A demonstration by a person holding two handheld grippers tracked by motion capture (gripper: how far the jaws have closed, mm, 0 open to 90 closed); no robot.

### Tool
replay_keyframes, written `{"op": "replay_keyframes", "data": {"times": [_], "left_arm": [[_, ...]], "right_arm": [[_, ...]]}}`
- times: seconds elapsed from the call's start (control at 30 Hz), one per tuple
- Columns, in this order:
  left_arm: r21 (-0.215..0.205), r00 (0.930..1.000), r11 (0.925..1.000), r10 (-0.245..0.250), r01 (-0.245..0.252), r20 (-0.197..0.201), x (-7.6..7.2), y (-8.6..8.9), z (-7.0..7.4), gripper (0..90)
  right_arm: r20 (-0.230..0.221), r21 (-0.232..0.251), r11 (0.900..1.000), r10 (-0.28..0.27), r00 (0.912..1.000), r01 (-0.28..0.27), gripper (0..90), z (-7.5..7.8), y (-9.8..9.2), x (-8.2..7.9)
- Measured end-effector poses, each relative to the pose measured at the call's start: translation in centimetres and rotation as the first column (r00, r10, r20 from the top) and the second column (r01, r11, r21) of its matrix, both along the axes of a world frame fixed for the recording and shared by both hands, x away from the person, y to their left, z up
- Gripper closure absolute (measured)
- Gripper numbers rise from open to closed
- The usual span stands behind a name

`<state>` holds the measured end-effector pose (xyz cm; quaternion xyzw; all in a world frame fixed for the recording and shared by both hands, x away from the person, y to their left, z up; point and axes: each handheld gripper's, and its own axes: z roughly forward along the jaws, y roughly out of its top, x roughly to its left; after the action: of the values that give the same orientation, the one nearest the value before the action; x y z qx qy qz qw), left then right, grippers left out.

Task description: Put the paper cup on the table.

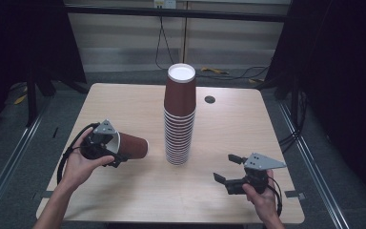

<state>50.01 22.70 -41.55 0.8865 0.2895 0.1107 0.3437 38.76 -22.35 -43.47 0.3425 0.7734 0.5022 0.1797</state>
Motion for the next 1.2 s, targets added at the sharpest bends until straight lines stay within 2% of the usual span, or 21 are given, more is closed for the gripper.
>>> {"op": "replay_keyframes", "data": {"times": [0.3,0.33,0.43,0.47,0.5,0.53,0.57,0.6,0.63,0.67,0.7,0.73,0.77,0.8,0.9,0.93,1.0,1.2], "left_arm": [[0.056,0.9988,0.9985,0.006,-0.003,-0.048,1.1,-0.6,0.3,3.4],[0.085,0.9983,0.9964,0.003,0.002,-0.058,1.5,-0.7,0.6,3.4],[0.1,0.9974,0.995,0.01,-0.003,-0.071,1.7,-0.8,0.8,3.4],[0.13,0.9968,0.9915,0.016,-0.005,-0.079,2.0,-0.8,1.1,3.4],[0.13,0.9968,0.9915,0.016,-0.005,-0.079,2.0,-0.8,1.1,3.4],[0.157,0.9961,0.9876,0.02,-0.006,-0.086,2.2,-0.9,1.2,3.4],[0.157,0.9961,0.9876,0.02,-0.006,-0.086,2.2,-0.9,1.2,3.4],[0.18,0.9947,0.9837,0.028,-0.009,-0.099,2.5,-1.0,1.3,3.4],[0.18,0.9947,0.9837,0.028,-0.009,-0.099,2.5,-1.0,1.3,3.4],[0.206,0.9933,0.9785,0.033,-0.01,-0.111,2.8,-1.1,1.4,3.4],[0.206,0.9933,0.9785,0.033,-0.01,-0.111,2.8,-1.1,1.4,3.3],[0.226,0.99,0.9742,0.04,-0.009,-0.135,3.0,-1.3,1.4,3.2],[0.226,0.99,0.9742,0.04,-0.009,-0.135,3.0,-1.3,1.4,3.2],[0.263,0.9889,0.9649,0.042,-0.003,-0.143,3.3,-1.3,1.4,3.1],[0.271,0.9878,0.9624,0.045,-0.003,-0.149,3.6,-1.2,1.3,3.1],[0.292,0.9851,0.9563,0.054,-0.004,-0.164,3.8,-1.2,1.2,3.1],[0.309,0.9836,0.951,0.065,-0.01,-0.169,4.1,-1.1,1.1,3.1],[0.304,0.9793,0.9526,0.081,-0.021,-0.186,4.6,-0.7,1.0,2.2]], "right_arm": [[-0.003,-0.011,1.0,0.003,1.0,-0.003,13.5,0.0,0.2,0.0],[0.0,-0.014,1.0,0.008,1.0,-0.008,13.5,-0.1,0.3,0.0],[0.0,-0.013,1.0,0.007,1.0,-0.007,13.5,0.0,0.2,0.0],[0.001,-0.014,1.0,0.006,1.0,-0.006,13.5,0.0,0.2,0.0],[0.001,-0.014,1.0,0.006,1.0,-0.006,13.5,0.0,0.2,0.0],[0.001,-0.013,1.0,0.005,1.0,-0.005,13.5,0.0,0.2,0.0],[0.001,-0.013,1.0,0.005,1.0,-0.005,13.5,0.0,0.2,0.0],[0.002,-0.016,1.0,0.004,1.0,-0.004,13.5,0.0,0.1,0.1],[0.002,-0.016,1.0,0.004,1.0,-0.004,13.5,0.0,0.1,0.1],[0.0,-0.015,1.0,0.004,1.0,-0.004,13.5,0.0,0.1,0.0],[0.0,-0.015,1.0,0.004,1.0,-0.004,13.5,0.0,0.1,0.0],[-0.001,-0.014,1.0,0.004,1.0,-0.004,13.5,0.0,0.1,0.0],[-0.001,-0.014,1.0,0.004,1.0,-0.004,13.5,0.0,0.1,0.0],[-0.001,-0.017,1.0,0.004,1.0,-0.004,13.5,-0.1,0.2,0.1],[-0.003,-0.017,1.0,0.006,1.0,-0.006,13.5,-0.1,0.2,0.1],[-0.004,-0.017,1.0,0.006,1.0,-0.006,13.5,-0.1,0.2,0.1],[-0.004,-0.018,1.0,0.004,1.0,-0.005,13.5,-0.1,0.1,0.1],[-0.003,-0.021,1.0,-0.001,1.0,0.001,13.3,-0.1,0.2,0.1]]}}
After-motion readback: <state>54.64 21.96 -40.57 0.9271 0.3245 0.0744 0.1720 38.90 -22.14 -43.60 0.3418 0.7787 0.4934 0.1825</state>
